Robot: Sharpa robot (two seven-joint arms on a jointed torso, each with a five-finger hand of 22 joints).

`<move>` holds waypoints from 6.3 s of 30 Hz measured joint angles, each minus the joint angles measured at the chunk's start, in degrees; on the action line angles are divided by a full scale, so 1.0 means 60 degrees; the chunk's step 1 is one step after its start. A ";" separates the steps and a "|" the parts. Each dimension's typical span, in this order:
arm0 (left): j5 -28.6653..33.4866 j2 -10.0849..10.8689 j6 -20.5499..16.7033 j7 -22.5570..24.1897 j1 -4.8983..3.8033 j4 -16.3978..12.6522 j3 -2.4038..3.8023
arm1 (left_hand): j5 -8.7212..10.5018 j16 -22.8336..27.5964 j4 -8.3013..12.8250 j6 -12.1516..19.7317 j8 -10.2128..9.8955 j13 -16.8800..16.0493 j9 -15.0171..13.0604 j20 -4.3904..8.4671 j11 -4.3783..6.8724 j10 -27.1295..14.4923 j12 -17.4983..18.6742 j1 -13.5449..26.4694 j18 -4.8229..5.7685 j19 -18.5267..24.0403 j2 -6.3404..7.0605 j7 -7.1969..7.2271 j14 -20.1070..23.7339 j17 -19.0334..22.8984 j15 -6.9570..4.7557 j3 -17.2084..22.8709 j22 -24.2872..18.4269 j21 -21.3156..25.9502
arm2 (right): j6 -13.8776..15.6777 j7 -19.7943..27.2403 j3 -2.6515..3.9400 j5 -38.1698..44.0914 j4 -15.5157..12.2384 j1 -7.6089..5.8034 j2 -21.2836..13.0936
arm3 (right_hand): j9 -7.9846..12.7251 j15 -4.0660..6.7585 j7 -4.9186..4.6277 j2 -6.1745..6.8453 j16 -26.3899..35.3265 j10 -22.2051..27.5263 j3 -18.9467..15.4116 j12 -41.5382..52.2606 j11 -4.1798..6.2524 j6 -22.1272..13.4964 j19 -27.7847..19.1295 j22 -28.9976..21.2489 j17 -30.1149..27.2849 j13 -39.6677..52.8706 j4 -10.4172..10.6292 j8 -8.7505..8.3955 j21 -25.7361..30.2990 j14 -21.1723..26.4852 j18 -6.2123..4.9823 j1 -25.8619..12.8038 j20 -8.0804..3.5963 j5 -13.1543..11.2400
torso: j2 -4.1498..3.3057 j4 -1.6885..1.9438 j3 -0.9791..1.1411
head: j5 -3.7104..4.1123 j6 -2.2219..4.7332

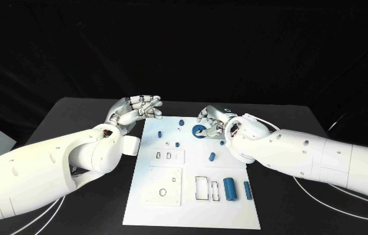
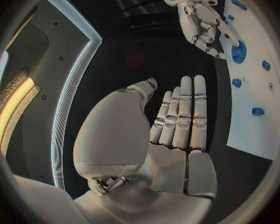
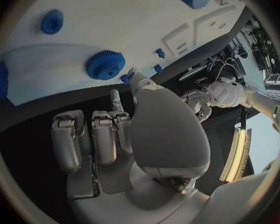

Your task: Assemble the parts on the task board

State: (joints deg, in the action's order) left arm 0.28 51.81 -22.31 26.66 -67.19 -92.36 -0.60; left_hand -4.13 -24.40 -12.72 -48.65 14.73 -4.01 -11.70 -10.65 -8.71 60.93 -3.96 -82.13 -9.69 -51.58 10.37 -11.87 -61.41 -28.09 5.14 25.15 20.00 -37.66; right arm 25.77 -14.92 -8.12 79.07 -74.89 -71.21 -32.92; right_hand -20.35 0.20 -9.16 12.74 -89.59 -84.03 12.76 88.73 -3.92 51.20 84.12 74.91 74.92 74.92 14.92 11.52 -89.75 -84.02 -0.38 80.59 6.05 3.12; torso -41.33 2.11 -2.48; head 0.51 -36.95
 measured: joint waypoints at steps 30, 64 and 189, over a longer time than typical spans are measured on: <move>0.0000 -0.0016 0.0011 -0.0014 0.0000 0.0048 -0.0001 | 0.0000 0.0000 0.0000 0.0000 0.0000 0.0000 0.0003 -0.0001 0.0000 0.0000 0.0000 0.0000 0.0000 -0.0001 0.0000 0.0000 0.0000 -0.0010 0.0000 0.0000 0.0012 0.0000 | -0.0619 0.0103 0.0012 -0.1265 0.0559 0.0038 0.0139 | -0.0037 -0.0066 0.0012 -0.0288 0.0000 0.0000 -0.0136 -0.0036 -0.0066 0.0084 -0.0037 0.0005 -0.0003 -0.0001 0.0044 -0.0047 0.0000 0.0000 0.0000 -0.0036 0.0038 -0.0001 | -0.0015 0.0026 -0.0016 | 0.0057 -0.0068; 0.0000 -0.0041 0.0041 -0.0075 0.0000 0.0099 -0.0001 | 0.0000 0.0000 0.0028 0.0000 0.0001 0.0000 -0.0003 -0.0035 0.0000 0.0000 0.0000 0.0000 0.0000 0.0032 0.0000 0.0000 -0.0001 -0.0031 0.0001 0.0027 0.0039 -0.0036 | -0.0690 0.0088 0.0005 0.0441 0.0553 0.0071 0.0286 | -0.0065 -0.0066 0.0104 -0.0214 0.0000 0.0000 0.0316 0.0024 -0.0065 0.0519 -0.0038 0.0001 0.0002 -0.0002 -0.0540 -0.0024 0.0000 0.0000 -0.0001 0.0598 0.0037 0.0034 | 0.0008 0.0031 -0.0015 | 0.0046 -0.0118; 0.0000 -0.0179 0.0062 -0.0196 0.0000 0.0288 -0.0004 | 0.0000 0.0000 0.0106 0.0000 -0.0038 0.0008 -0.0009 -0.0033 -0.0069 -0.0070 -0.0002 0.0000 0.0002 0.0168 0.0000 0.0000 0.0101 -0.0092 0.0033 0.0106 0.0114 -0.0148 | 0.0943 0.1172 -0.0040 -0.0355 0.0200 0.0253 0.0158 | 0.0175 -0.0155 -0.0018 -0.0862 0.0000 -0.0002 -0.0037 -0.0269 -0.0132 0.0328 -0.0020 0.0005 -0.0003 0.0001 -0.0059 -0.0700 0.0000 0.0015 -0.0002 -0.1337 0.0158 0.0036 | 0.0049 -0.0035 0.0001 | -0.0049 -0.0050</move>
State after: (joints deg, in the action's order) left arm 0.28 50.74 -21.94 25.48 -67.19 -90.63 -0.63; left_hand -4.13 -24.40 -12.09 -48.66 14.50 -3.96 -11.75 -10.85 -9.13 60.51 -3.97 -82.12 -9.68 -50.57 10.37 -11.87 -60.81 -28.64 5.34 25.78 20.68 -38.55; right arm 31.43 -7.89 -8.37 76.94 -73.69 -69.69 -31.97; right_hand -19.30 -0.73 -9.27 7.57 -89.59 -84.05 12.53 87.12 -4.71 53.17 84.00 74.94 74.91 74.92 14.56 7.32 -89.75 -83.93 -0.39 72.56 7.00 3.33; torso -41.04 1.90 -2.48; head 0.21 -37.25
